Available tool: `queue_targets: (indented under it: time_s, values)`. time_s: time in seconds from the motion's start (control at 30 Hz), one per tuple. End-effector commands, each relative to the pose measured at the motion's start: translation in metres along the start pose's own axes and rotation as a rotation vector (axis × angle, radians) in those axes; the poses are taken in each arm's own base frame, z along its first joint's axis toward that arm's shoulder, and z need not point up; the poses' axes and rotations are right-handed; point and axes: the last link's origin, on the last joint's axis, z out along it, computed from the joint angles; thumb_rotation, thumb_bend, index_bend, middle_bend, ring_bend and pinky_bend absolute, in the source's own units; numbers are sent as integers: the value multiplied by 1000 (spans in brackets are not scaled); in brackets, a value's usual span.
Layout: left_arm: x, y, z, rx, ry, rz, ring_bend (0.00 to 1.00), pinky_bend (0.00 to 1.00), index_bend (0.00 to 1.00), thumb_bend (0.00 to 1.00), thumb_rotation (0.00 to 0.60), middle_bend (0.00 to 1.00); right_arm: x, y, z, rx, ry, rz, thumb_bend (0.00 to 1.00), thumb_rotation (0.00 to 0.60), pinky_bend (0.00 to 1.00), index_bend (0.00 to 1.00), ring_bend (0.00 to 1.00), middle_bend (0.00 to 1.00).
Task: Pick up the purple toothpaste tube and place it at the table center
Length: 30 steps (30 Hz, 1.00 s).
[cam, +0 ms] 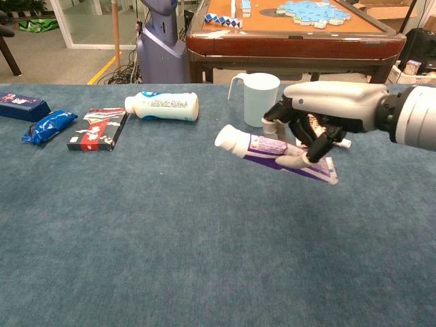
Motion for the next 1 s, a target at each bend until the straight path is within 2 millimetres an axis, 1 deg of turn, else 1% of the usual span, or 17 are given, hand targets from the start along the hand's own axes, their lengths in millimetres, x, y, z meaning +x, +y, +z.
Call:
queue_targets:
  time_s: [0.03,0.07,0.1,0.13,0.17,0.2,0.23,0.27,0.33,0.37,0.5,0.77,1.0]
  values:
    - [5,11,16,-5,-4,-121,79,84,0,183,539,85,-2,-16,7,39,23,40,762,600,606,819,662,727]
    - [6,14,19,-6,-5,-168,79,84,0,166,478,85,-4,-21,9,49,30,51,763,600,611,820,665,728]
    - [6,16,21,-7,-7,-204,79,84,0,155,435,85,-5,-25,11,56,36,62,764,600,616,820,666,728]
    - [7,19,23,-8,-11,-252,79,84,0,139,343,85,-7,-30,13,66,46,79,766,600,620,821,667,729]
    - [7,21,24,-9,-13,-286,79,84,0,125,271,85,-9,-34,15,74,53,88,768,600,624,823,669,730]
    - [7,23,25,-12,-14,-318,79,84,0,113,204,85,-11,-38,16,82,58,99,771,600,628,827,672,732]
    - [7,25,26,-14,-16,-356,79,84,0,105,161,85,-13,-43,19,93,66,112,774,600,633,831,675,735]
    - [7,26,27,-15,-18,-381,79,84,0,88,82,85,-15,-47,21,101,71,116,777,600,637,834,678,737]
    - [6,29,28,-20,-21,-427,79,84,0,69,9,85,-18,-55,26,116,88,124,785,600,645,837,684,739]
    - [5,30,29,-22,-20,-441,79,84,0,62,0,85,-18,-58,28,120,97,129,788,600,649,837,687,740]
    - [-2,35,32,-29,-25,-466,68,84,0,49,0,84,-23,-71,39,129,137,152,794,600,660,841,691,741]
    - [-22,42,40,-49,6,-438,55,84,0,36,0,64,-29,-95,60,151,186,218,795,600,677,845,691,744]
    - [-42,48,49,-67,47,-423,49,79,0,28,0,51,-30,-109,74,159,228,279,802,600,690,849,694,749]
